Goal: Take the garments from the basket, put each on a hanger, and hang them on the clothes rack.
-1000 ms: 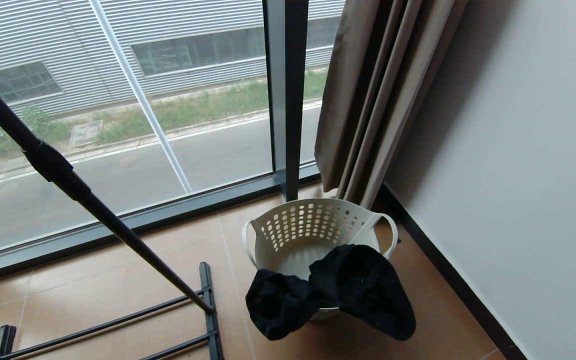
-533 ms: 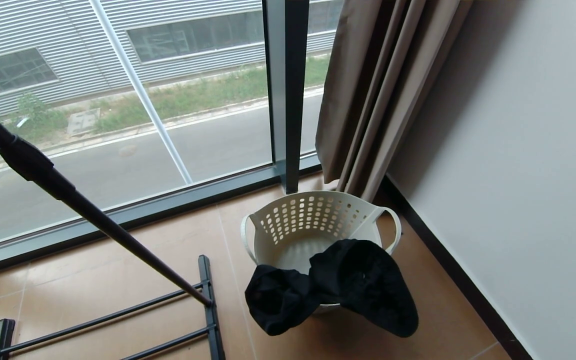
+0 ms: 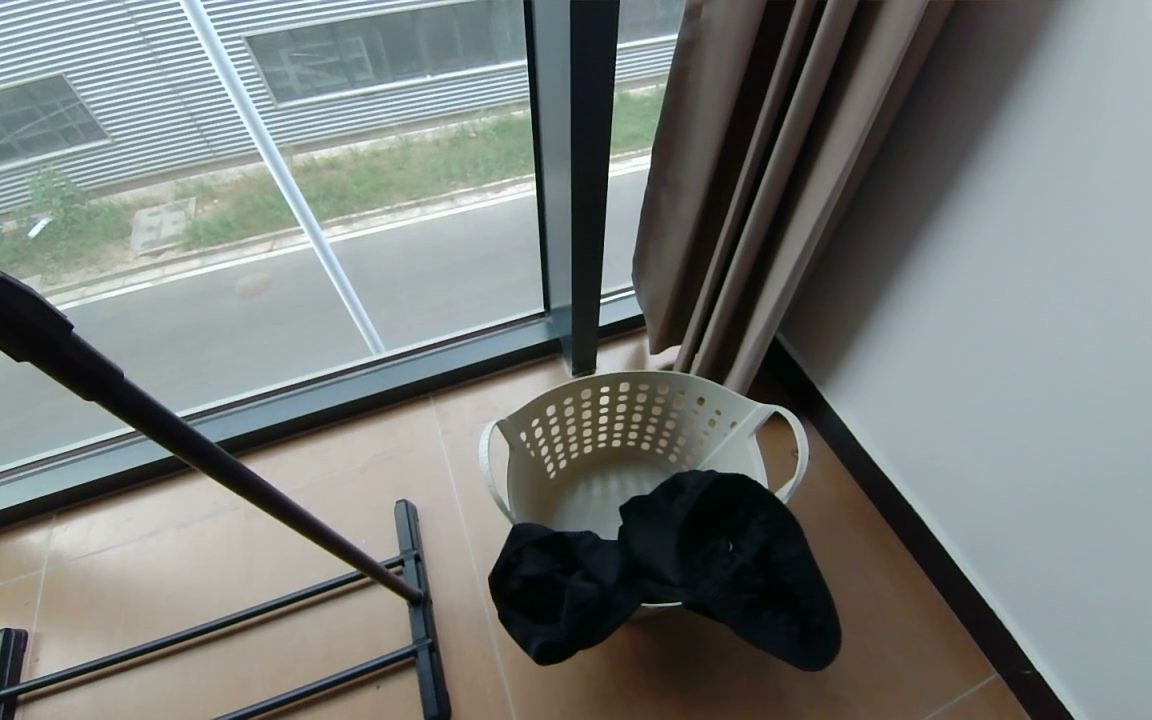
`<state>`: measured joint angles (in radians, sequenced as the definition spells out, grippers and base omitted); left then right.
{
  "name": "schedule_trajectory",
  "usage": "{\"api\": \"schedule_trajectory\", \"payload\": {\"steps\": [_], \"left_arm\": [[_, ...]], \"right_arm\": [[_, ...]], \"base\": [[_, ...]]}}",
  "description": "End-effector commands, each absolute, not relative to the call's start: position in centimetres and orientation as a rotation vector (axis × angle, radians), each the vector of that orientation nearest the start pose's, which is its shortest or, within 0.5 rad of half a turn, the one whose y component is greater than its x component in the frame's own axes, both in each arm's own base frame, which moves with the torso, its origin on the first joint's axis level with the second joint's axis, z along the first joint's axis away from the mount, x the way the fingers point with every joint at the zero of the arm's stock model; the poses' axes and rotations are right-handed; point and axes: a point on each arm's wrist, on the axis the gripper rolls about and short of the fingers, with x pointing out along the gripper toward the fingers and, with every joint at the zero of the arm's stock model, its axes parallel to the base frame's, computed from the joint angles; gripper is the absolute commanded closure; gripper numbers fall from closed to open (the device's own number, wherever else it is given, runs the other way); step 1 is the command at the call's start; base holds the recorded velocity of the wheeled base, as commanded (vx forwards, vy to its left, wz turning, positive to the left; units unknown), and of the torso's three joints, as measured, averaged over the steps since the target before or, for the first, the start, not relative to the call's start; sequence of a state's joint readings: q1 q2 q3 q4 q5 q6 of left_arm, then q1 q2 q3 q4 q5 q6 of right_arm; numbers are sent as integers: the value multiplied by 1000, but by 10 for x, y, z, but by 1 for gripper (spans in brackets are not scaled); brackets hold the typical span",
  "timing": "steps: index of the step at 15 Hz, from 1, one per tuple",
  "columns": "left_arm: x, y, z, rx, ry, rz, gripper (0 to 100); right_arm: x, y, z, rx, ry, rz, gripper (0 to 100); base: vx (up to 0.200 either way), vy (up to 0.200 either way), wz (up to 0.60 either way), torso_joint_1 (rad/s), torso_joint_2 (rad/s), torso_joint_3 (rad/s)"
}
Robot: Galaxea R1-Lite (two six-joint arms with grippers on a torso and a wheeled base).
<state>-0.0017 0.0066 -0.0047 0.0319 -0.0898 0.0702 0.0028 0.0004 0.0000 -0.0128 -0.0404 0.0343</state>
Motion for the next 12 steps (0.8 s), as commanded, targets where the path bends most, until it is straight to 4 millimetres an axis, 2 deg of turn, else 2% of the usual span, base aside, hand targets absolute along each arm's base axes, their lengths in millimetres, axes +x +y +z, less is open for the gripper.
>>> {"api": "schedule_trajectory", "payload": {"steps": [1, 5, 9, 10, 12], "left_arm": [[-23, -2, 74, 68, 31, -92, 0], [-23, -2, 74, 68, 31, -92, 0], [-23, -2, 74, 68, 31, -92, 0], [-23, -2, 74, 68, 29, -92, 0], [-23, -2, 74, 68, 31, -92, 0]], "right_arm": [[-23, -1, 77, 29, -13, -35, 0], [-22, -1, 77, 44, 4, -31, 0], [-15, -2, 78, 33, 88, 20, 0], [-11, -1, 80, -16, 135, 70, 0], [7, 1, 106, -78, 240, 183, 0]], "base": [[0, 0, 0, 0, 0, 0], [0, 0, 0, 0, 0, 0], [0, 0, 0, 0, 0, 0], [0, 0, 0, 0, 0, 0], [0, 0, 0, 0, 0, 0]]}}
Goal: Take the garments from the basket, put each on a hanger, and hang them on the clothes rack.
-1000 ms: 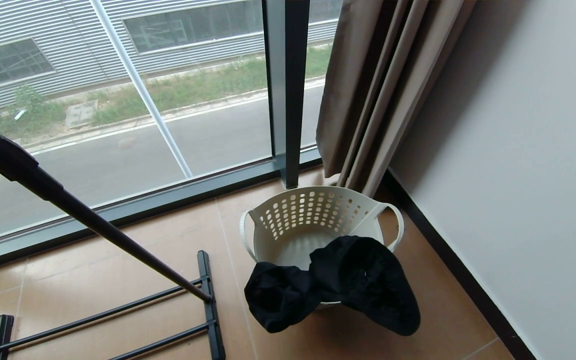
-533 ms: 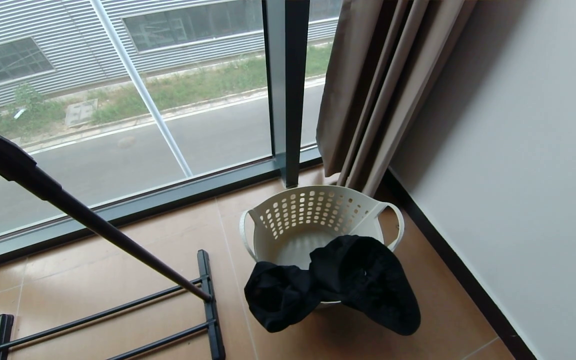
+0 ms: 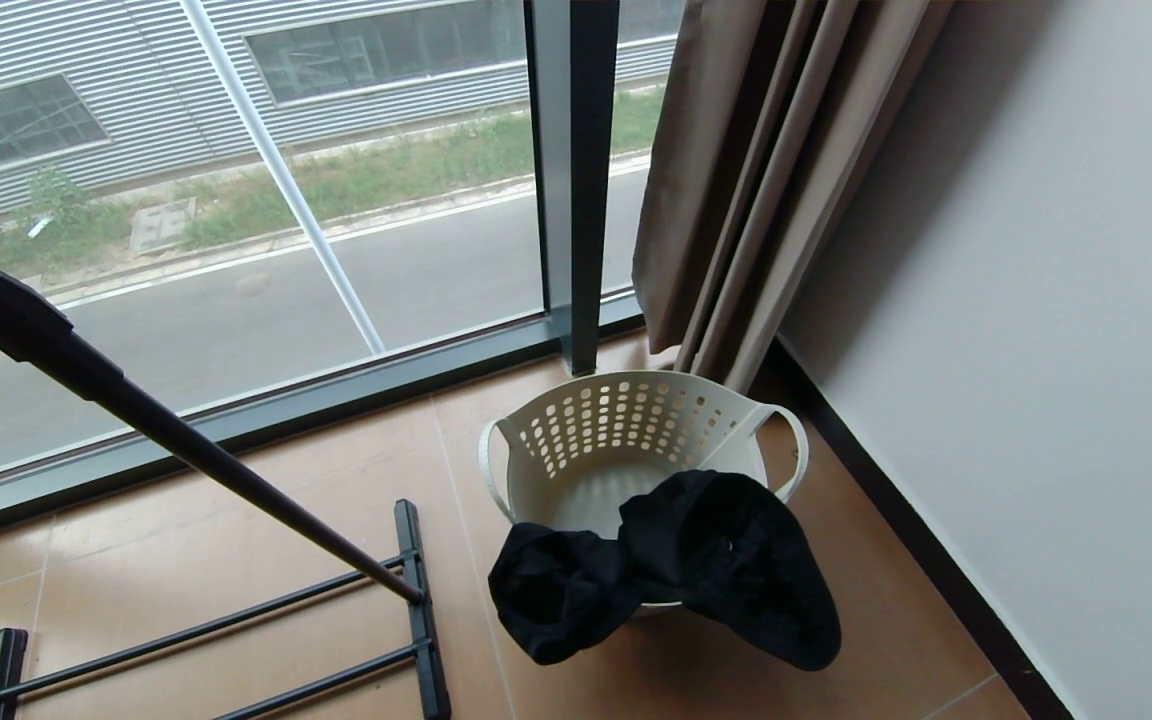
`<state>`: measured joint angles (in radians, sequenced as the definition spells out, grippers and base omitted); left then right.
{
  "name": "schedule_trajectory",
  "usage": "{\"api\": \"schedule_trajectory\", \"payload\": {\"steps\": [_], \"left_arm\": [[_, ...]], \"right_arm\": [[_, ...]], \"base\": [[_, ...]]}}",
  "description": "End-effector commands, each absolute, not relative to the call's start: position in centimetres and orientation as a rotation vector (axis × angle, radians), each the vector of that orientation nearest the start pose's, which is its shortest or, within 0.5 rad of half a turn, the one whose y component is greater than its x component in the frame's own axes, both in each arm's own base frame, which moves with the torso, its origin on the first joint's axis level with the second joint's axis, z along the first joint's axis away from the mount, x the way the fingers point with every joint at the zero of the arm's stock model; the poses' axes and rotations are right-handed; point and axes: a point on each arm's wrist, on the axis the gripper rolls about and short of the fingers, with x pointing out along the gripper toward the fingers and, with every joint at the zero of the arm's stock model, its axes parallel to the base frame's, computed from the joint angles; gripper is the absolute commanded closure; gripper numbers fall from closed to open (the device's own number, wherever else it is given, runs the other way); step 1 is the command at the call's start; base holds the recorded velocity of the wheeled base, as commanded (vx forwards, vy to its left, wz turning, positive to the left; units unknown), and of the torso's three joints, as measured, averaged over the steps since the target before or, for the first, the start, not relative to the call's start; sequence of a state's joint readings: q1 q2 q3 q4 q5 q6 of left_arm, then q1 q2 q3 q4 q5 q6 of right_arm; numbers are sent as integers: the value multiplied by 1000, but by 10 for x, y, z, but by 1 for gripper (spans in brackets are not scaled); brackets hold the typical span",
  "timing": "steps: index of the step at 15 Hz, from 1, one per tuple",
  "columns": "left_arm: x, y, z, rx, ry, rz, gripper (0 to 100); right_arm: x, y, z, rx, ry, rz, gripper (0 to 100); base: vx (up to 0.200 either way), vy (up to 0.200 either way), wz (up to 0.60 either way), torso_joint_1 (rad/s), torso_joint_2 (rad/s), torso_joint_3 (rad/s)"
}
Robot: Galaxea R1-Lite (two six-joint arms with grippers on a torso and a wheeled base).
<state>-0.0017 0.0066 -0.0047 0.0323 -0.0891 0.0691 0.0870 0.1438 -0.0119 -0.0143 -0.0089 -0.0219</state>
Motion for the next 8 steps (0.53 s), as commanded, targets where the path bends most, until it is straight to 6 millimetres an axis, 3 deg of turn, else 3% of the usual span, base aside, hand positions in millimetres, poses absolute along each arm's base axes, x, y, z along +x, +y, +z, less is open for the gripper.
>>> {"api": "schedule_trajectory", "payload": {"steps": [1, 3, 6, 8], "left_arm": [[-23, -2, 74, 68, 31, -92, 0], [-23, -2, 74, 68, 31, -92, 0], [-23, -2, 74, 68, 31, -92, 0], [-23, -2, 74, 68, 31, -92, 0]], "right_arm": [[13, 3, 115, -83, 262, 206, 0], [61, 15, 144, -99, 324, 262, 0], [121, 30, 150, -138, 376, 267, 0], [169, 42, 147, -302, 444, 301, 0]], "base": [[0, 0, 0, 0, 0, 0], [0, 0, 0, 0, 0, 0], [0, 0, 0, 0, 0, 0], [0, 0, 0, 0, 0, 0]]}}
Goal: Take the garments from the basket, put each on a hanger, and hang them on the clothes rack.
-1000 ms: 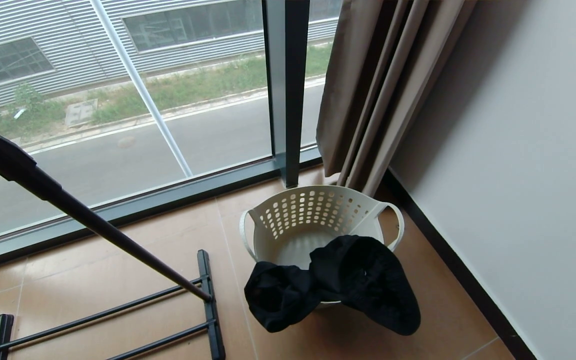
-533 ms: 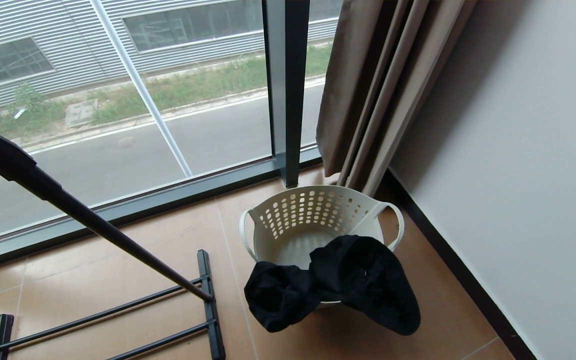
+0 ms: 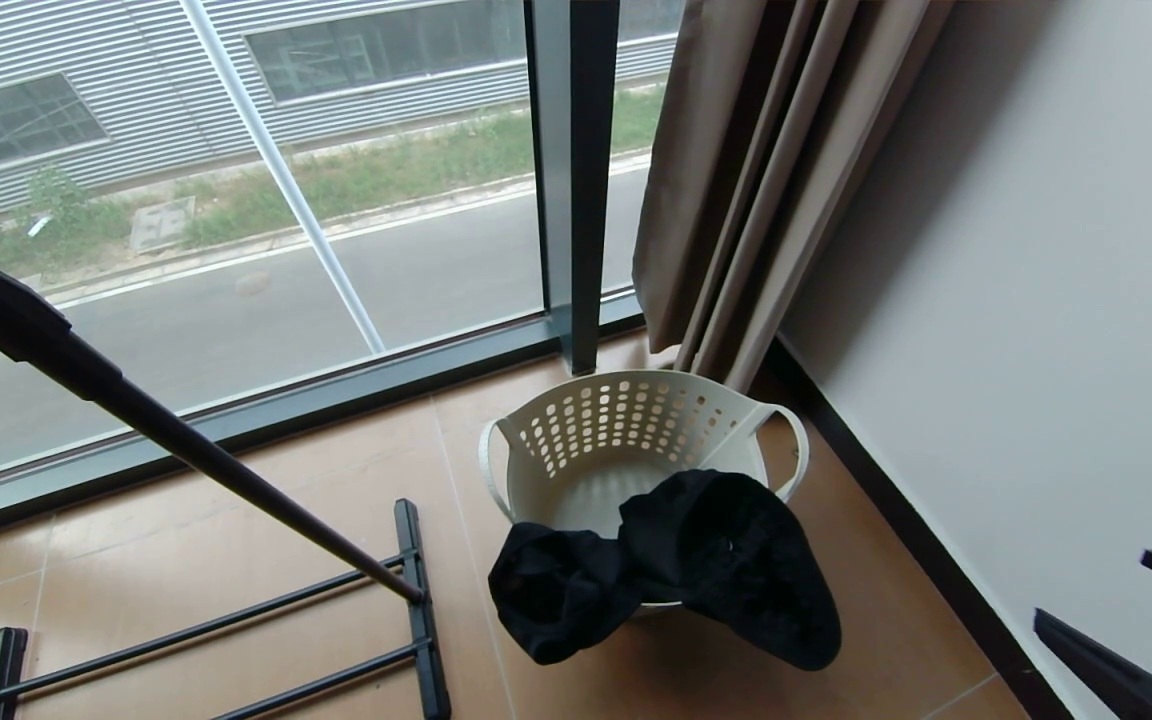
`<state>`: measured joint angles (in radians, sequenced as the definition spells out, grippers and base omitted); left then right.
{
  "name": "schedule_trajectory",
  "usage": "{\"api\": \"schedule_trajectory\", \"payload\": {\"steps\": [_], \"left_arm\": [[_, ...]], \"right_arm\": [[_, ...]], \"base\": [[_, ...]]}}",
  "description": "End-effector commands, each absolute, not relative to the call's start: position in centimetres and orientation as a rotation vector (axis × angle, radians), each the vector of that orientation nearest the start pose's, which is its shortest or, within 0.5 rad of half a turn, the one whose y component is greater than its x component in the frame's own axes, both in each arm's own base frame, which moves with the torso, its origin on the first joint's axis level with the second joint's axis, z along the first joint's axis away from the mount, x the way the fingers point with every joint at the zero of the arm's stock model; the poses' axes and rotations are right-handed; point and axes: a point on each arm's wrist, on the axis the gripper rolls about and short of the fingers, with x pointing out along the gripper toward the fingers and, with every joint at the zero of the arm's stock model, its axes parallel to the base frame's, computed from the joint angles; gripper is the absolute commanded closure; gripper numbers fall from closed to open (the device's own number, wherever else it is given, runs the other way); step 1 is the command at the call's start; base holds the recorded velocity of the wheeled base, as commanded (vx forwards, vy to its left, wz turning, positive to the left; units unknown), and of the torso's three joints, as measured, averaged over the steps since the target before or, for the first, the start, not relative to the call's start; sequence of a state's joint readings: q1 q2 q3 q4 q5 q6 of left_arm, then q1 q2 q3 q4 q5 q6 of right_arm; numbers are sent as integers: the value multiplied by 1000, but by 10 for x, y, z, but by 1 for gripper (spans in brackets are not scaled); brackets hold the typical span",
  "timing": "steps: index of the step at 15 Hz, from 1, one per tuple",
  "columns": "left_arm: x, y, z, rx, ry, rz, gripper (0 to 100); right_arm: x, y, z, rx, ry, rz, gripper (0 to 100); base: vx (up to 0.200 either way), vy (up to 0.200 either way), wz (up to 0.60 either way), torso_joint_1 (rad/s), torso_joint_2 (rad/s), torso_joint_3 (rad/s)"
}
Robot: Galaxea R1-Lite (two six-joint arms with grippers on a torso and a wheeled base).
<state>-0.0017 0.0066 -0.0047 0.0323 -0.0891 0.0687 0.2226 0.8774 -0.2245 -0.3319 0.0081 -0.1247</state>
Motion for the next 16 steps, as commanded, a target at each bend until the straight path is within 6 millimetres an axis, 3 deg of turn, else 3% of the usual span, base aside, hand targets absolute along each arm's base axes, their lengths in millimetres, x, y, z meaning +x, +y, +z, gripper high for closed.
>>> {"api": "schedule_trajectory", "payload": {"steps": [1, 7, 10, 11, 12, 16], "left_arm": [[-23, -2, 74, 68, 31, -92, 0], [-23, -2, 74, 68, 31, -92, 0], [-23, -2, 74, 68, 31, -92, 0], [-23, -2, 74, 68, 31, -92, 0], [-23, -2, 74, 68, 31, -92, 0], [-23, -2, 74, 68, 31, -92, 0]], "right_arm": [[189, 49, 145, -340, 470, 322, 0], [292, 86, 128, -794, 488, 361, 0], [329, 114, 114, -1026, 462, 401, 0], [331, 116, 112, -1047, 463, 399, 0], [342, 130, 103, -1169, 478, 375, 0], [343, 143, 77, -1235, 534, 395, 0]], "base": [[0, 0, 0, 0, 0, 0], [0, 0, 0, 0, 0, 0], [0, 0, 0, 0, 0, 0], [0, 0, 0, 0, 0, 0], [0, 0, 0, 0, 0, 0], [0, 0, 0, 0, 0, 0]]}}
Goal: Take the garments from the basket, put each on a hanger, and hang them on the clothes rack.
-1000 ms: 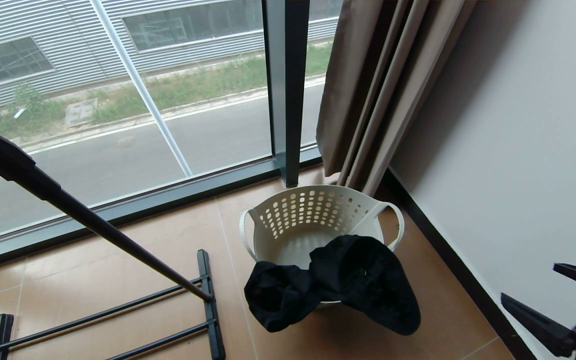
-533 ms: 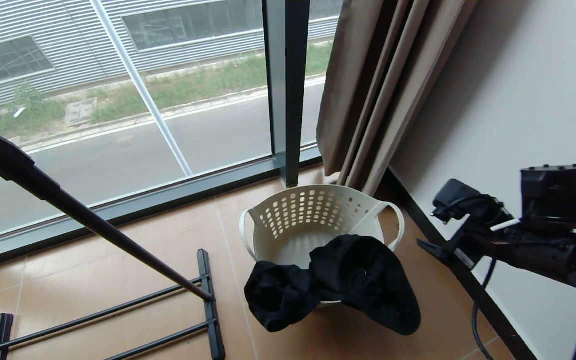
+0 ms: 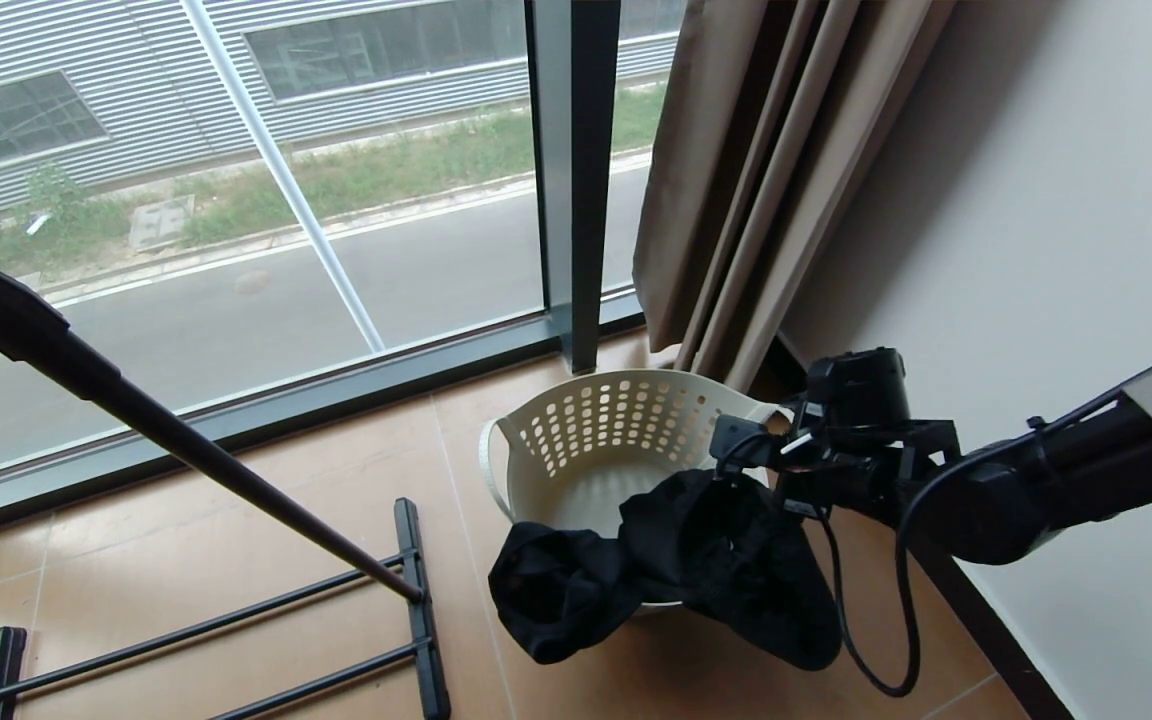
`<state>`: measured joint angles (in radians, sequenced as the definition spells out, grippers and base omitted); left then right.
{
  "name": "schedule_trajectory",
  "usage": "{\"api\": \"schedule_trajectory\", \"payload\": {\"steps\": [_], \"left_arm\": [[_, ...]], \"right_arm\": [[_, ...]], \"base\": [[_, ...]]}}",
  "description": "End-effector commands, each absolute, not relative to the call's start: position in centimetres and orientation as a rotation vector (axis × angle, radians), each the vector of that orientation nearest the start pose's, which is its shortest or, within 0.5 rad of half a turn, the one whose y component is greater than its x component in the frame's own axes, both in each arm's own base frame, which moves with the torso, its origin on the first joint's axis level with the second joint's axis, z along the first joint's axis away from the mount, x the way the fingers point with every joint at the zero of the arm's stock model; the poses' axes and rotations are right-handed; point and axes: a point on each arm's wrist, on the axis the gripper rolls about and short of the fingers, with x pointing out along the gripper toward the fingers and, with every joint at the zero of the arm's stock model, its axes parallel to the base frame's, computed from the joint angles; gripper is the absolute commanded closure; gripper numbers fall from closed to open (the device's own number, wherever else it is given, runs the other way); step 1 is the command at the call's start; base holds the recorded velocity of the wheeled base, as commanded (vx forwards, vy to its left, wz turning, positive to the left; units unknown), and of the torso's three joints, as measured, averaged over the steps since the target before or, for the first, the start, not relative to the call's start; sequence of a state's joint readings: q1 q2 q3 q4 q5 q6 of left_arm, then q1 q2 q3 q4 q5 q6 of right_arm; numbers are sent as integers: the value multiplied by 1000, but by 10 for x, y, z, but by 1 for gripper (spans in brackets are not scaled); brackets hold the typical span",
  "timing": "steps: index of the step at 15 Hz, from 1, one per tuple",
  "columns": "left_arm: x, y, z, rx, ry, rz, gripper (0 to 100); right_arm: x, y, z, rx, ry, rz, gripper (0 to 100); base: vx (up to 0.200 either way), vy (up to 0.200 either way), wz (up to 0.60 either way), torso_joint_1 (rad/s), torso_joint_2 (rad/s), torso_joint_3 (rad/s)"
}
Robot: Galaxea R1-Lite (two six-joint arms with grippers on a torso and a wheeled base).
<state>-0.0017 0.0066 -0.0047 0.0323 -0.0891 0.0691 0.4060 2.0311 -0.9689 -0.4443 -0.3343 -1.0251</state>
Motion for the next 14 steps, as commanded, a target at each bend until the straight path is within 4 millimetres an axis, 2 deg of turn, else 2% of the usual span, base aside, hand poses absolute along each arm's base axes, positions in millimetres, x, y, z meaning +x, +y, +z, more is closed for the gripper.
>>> {"api": "schedule_trajectory", "payload": {"steps": [1, 4, 9, 14], "left_arm": [[-23, -2, 74, 68, 31, -92, 0], [-23, -2, 74, 68, 31, -92, 0], [-23, -2, 74, 68, 31, -92, 0], [-23, -2, 74, 68, 31, -92, 0]], "right_arm": [[344, 144, 73, -1236, 538, 397, 0], [358, 150, 60, -1237, 543, 398, 0], [389, 157, 50, -1227, 520, 364, 0], [403, 163, 33, -1228, 529, 368, 0]], "base": [[0, 0, 0, 0, 0, 0], [0, 0, 0, 0, 0, 0], [0, 0, 0, 0, 0, 0], [0, 0, 0, 0, 0, 0]]}}
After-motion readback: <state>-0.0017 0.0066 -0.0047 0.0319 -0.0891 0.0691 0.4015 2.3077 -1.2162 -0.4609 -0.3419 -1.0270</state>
